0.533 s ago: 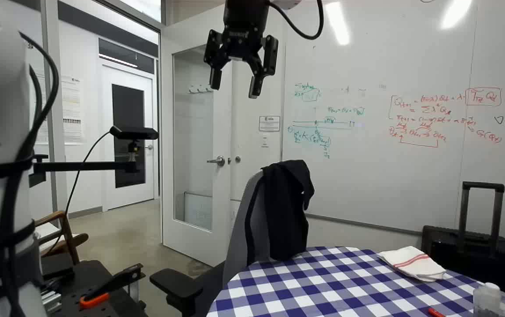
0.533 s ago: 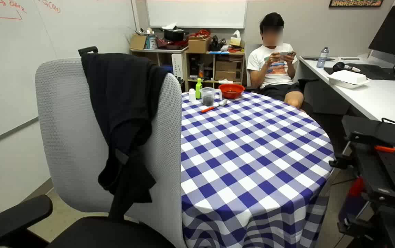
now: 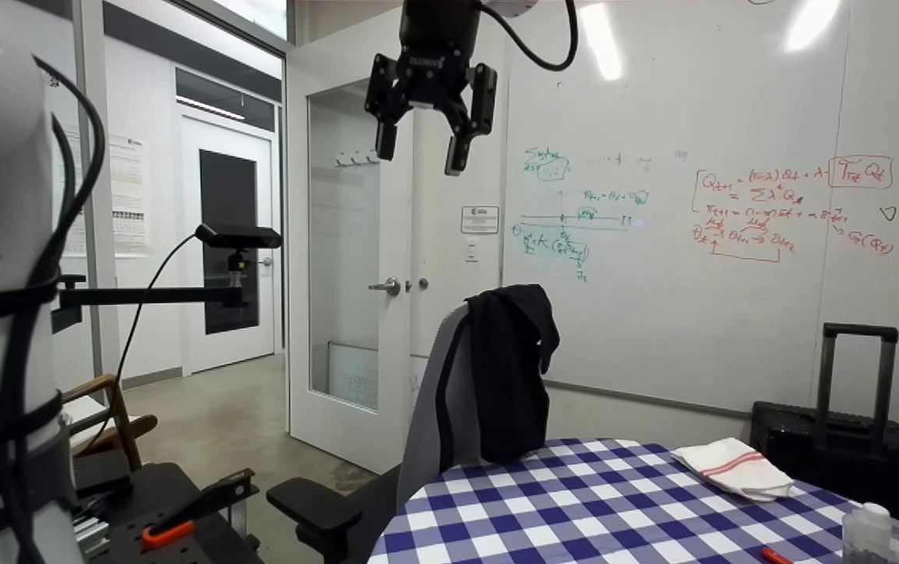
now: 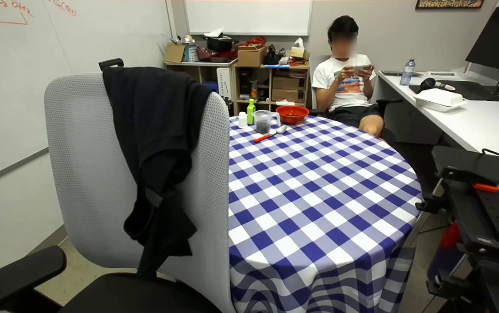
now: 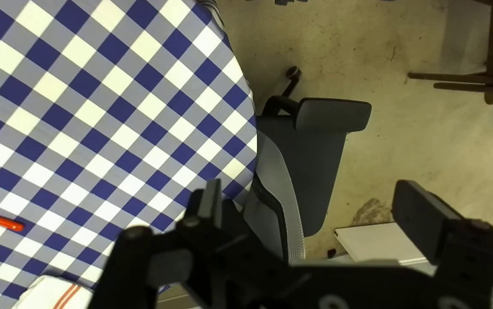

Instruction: Put the black cloth on the table

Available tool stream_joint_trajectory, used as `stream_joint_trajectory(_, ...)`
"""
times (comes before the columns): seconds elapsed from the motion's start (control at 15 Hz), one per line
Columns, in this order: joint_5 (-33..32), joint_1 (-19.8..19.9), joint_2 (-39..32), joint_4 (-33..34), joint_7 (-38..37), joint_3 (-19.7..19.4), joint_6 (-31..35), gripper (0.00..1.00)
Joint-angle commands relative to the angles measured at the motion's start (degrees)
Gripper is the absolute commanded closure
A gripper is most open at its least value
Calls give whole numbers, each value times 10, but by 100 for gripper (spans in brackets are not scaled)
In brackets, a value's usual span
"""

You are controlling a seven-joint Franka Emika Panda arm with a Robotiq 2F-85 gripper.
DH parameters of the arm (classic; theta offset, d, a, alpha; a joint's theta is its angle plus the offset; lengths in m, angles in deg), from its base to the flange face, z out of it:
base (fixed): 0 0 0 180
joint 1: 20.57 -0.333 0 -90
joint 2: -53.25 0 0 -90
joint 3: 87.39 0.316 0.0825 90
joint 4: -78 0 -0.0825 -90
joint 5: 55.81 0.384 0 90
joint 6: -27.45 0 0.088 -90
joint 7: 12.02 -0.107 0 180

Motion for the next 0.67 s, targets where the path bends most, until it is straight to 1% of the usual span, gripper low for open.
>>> stream_joint_trajectory(0.0, 70, -16, -58, 27, 31, -23, 22, 0)
stream_joint_trajectory(0.2, 162, -42, -150, 55, 56, -31, 79, 0)
stream_joint_trajectory(0.27, 198, -51, -184, 72, 71, -36, 94, 0)
stream_joint_trajectory(0.33, 222, -75, -218, 92, 77, -54, 113, 0)
stream_joint_trajectory(0.47, 277, -93, -285, 137, 94, -64, 130, 0)
stream_joint_trajectory(0.53, 309, -66, -320, 162, 102, -38, 127, 0)
stream_joint_trajectory(0.6, 332, -60, -351, 186, 102, -29, 126, 0)
